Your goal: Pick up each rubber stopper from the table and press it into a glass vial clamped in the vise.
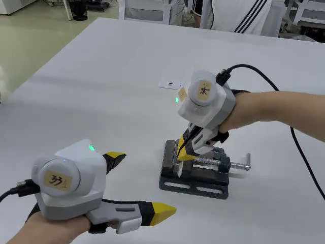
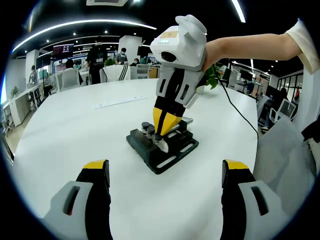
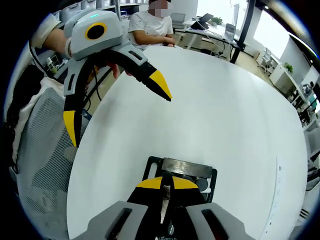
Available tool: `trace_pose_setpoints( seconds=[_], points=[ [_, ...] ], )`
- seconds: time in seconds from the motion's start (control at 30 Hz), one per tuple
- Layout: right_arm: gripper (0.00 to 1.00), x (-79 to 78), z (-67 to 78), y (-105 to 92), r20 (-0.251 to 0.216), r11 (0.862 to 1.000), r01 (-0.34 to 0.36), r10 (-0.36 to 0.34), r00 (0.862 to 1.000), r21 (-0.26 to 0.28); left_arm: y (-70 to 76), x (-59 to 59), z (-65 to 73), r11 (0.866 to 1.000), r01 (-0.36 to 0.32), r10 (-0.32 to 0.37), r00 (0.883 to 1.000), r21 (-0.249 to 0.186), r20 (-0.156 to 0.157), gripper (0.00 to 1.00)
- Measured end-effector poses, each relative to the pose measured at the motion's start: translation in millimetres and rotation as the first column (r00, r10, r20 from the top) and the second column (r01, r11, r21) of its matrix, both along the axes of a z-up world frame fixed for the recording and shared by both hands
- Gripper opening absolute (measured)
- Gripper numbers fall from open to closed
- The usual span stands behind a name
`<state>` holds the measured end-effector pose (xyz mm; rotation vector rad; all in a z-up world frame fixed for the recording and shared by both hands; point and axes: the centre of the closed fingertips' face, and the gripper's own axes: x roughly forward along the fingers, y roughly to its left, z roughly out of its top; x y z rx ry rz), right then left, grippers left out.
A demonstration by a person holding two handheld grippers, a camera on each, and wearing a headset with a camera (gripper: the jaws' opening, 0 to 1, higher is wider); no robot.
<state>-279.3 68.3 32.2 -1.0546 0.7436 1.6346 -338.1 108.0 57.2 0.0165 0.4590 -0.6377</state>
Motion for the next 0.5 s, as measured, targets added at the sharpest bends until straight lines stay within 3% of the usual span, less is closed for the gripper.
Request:
trace_pose_setpoints(
  seconds=[0.03,0.13,0.27,0.4,0.5],
  points=[
    [0.06,1.8,1.5,1.8,0.017,0.999,0.002,-0.003,1.0,0.036,0.1,-0.2,-0.4,1.0,0.002,-0.002,1.0,0.0,-0.001,0.92],
    [0.28,-1.7,1.4,-2.9,0.012,0.998,0.024,-0.024,1.0,0.062,-0.4,-1.0,-1.5,1.0,0.008,-0.008,1.0,0.003,-0.003,0.92],
    [0.39,-6.2,1.1,-9.9,0.011,0.992,0.071,-0.073,0.997,0.107,0.0,-1.1,-2.7,1.0,0.012,-0.012,1.0,0.003,-0.005,0.92],
    [0.54,-8.5,-1.3,-24.1,-0.003,0.976,0.153,-0.155,0.988,0.156,1.2,-0.5,-2.8,1.0,0.015,-0.015,1.0,0.002,-0.003,0.92],
    [0.65,-9.8,-2.1,-37.5,-0.019,0.956,0.222,-0.223,0.975,0.192,0.2,-1.5,-3.1,1.0,0.02,-0.02,1.0,0.003,-0.002,0.93]
  ],
)
